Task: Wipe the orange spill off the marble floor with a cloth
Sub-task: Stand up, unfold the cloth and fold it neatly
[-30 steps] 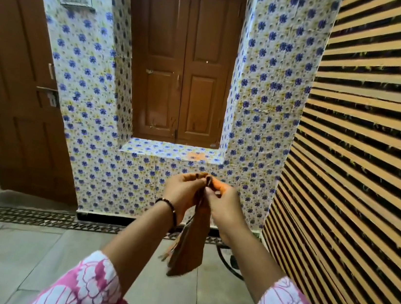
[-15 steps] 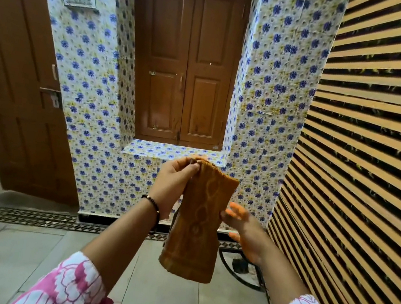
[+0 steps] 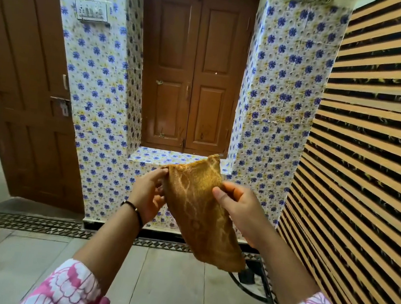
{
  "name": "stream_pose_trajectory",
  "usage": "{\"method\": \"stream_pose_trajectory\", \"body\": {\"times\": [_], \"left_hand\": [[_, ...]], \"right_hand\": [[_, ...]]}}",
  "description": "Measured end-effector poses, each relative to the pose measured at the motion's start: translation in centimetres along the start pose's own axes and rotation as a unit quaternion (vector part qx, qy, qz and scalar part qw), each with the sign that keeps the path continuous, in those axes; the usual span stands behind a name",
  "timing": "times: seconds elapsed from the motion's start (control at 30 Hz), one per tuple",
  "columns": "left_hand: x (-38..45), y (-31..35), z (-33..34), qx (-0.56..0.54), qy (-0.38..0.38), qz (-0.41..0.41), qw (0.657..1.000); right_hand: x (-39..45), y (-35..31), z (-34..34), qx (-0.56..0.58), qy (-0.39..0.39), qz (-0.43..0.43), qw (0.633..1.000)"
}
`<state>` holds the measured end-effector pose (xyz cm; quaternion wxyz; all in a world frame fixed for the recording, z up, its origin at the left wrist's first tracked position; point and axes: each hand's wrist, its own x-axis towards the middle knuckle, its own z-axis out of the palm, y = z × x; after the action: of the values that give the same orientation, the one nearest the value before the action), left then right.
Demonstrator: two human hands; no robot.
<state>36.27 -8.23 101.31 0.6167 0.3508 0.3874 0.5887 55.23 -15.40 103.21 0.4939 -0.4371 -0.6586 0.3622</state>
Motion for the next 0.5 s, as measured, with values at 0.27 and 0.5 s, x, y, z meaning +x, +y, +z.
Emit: {"method": "stream_pose_trajectory", "body": {"times": [0.27,0.5], "left_hand": [[-3.3,-5.7,-0.5,-0.101,-0.196,-0.223,0.95],[-4.7,-5.0,1.0,-0.026,-0.197,-0.156,0.968]], "right_hand": [[1.8,-1.1,-1.5,0.196,0.117,0.126,0.965],[0.8,0.9,-4.0,0.268,0.119,0.221,0.93]]}}
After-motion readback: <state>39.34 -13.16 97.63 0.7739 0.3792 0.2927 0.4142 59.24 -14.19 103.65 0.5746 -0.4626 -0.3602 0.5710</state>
